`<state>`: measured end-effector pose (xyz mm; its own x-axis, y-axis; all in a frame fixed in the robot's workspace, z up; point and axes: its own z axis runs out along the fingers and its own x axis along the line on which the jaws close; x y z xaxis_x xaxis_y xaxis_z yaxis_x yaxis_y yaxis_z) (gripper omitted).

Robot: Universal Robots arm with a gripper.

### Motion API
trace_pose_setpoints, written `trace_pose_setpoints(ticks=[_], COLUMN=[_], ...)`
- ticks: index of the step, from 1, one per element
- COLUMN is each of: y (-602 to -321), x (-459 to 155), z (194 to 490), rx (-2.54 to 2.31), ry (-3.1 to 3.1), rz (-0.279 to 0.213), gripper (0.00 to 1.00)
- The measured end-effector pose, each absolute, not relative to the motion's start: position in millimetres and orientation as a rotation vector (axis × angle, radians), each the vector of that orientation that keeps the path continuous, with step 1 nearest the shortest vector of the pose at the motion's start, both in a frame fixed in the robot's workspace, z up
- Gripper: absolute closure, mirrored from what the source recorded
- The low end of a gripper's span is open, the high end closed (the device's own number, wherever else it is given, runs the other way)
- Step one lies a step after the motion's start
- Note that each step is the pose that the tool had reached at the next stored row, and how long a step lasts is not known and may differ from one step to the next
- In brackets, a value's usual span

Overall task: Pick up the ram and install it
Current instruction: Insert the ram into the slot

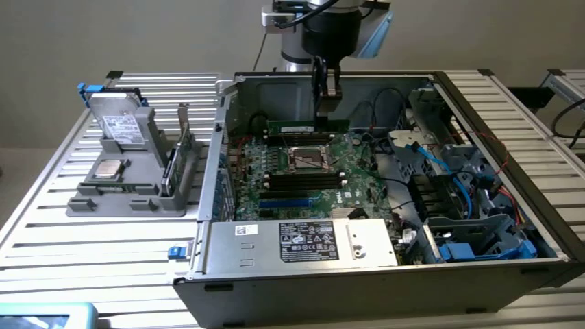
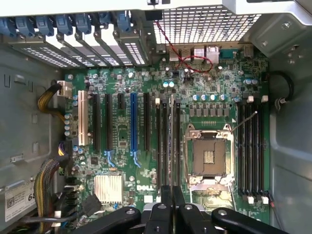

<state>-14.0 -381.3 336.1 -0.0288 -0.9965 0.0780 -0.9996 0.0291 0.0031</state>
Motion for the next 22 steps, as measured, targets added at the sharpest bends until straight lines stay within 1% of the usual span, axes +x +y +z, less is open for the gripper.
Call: trace_pose_setpoints(ticks=[4, 22], y=[-377.9, -381.3], x=[-13.9, -11.0], z=[332.9, 304.1], rx=[2.139, 2.135], ry=[-2.202, -2.206], rz=[0.099, 0.099], gripper=[0.87, 0.87])
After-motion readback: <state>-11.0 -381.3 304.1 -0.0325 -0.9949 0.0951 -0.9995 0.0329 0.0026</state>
